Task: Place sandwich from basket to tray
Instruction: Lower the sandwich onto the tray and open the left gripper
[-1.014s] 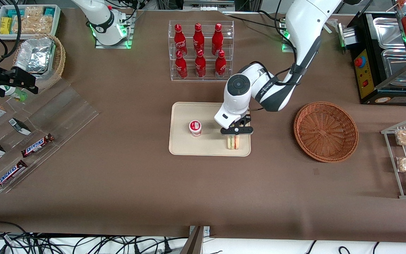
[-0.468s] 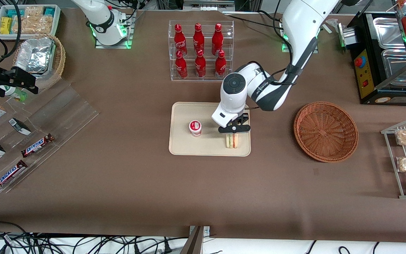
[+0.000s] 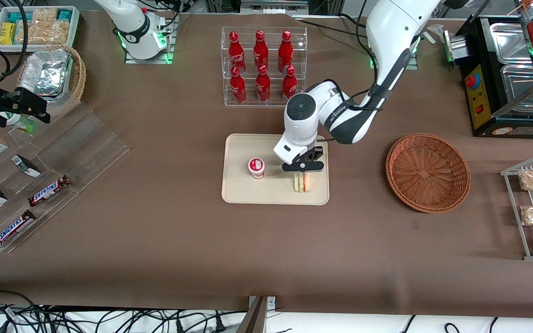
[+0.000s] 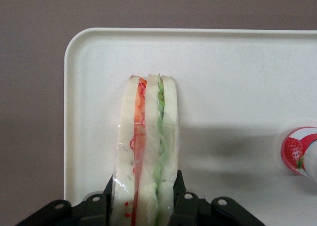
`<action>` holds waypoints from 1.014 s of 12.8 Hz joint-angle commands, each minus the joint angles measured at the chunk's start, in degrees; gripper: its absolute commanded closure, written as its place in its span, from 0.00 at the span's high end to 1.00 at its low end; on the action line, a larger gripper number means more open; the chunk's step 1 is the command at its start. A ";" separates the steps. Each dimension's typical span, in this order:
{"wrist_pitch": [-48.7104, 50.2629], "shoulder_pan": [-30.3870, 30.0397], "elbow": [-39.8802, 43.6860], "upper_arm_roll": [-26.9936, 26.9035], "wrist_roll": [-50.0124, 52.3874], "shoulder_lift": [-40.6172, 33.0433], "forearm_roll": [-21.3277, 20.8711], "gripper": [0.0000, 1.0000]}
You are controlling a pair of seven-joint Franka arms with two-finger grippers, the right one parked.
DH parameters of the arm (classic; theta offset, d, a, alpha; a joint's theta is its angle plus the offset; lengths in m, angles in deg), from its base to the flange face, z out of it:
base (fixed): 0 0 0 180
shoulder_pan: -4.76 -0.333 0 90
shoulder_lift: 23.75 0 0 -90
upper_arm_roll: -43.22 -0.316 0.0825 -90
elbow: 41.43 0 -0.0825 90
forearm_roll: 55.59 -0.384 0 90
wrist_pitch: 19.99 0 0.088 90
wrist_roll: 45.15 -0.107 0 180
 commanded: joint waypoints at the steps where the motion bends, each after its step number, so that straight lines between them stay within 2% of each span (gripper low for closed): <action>1: -0.01 -0.06 0.45 -0.34 1.05 -0.26 -1.89 1.00; 7: 7.89 -3.92 3.08 0.02 -1.13 -8.77 -0.84 1.00; 11: 14.38 -9.72 7.56 0.02 -11.48 -11.51 5.57 1.00; 13: 19.92 -13.14 11.33 0.02 -16.59 -11.95 6.81 1.00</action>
